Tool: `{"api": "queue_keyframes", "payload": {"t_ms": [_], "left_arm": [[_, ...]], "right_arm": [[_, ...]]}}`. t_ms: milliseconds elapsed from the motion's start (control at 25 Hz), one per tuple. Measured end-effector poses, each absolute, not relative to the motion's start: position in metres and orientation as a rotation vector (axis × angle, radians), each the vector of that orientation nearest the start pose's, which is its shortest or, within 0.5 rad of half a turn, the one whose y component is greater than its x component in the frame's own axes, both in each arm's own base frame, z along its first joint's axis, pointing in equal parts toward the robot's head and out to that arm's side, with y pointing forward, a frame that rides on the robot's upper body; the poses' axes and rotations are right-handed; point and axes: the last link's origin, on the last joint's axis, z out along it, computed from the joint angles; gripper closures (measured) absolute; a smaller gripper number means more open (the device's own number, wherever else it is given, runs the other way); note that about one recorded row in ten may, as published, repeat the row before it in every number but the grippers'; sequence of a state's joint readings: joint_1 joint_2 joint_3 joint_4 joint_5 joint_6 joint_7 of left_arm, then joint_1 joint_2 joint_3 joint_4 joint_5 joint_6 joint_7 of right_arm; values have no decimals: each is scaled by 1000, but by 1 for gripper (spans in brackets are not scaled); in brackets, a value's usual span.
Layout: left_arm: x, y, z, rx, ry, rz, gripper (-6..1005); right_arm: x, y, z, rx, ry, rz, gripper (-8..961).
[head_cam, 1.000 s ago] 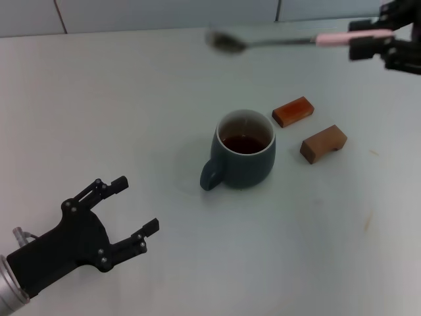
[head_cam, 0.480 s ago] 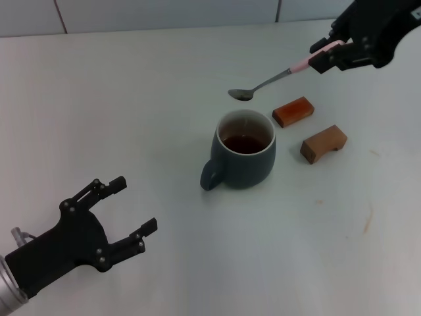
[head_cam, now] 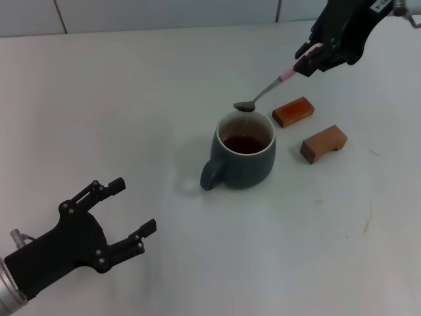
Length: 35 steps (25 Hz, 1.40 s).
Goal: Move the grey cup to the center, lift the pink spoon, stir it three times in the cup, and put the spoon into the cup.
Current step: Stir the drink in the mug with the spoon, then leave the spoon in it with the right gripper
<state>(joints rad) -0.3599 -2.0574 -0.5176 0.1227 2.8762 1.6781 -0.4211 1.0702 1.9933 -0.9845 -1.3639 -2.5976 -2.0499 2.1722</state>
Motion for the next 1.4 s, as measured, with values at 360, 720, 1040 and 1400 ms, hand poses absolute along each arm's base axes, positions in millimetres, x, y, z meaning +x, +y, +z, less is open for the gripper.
{"api": "queue_keyframes", "payload": {"t_ms": [360,720,1040,1400], "left_arm": [[-319,215,-49,-2426,-290,-912,137],[-320,215,-48,-2424,-291,-906,137],[-321,215,-50,-2433,-295,-891,137],[-323,216,-52,-2440,-303,-868,137]], "right_arm": [[52,387,73,-2911,307,-677,843],[50,389,40,-2911,256,-808,842],[55,396,16,-2908,224,-849,843],[54,397,5,-2912,196,-848,843]]}}
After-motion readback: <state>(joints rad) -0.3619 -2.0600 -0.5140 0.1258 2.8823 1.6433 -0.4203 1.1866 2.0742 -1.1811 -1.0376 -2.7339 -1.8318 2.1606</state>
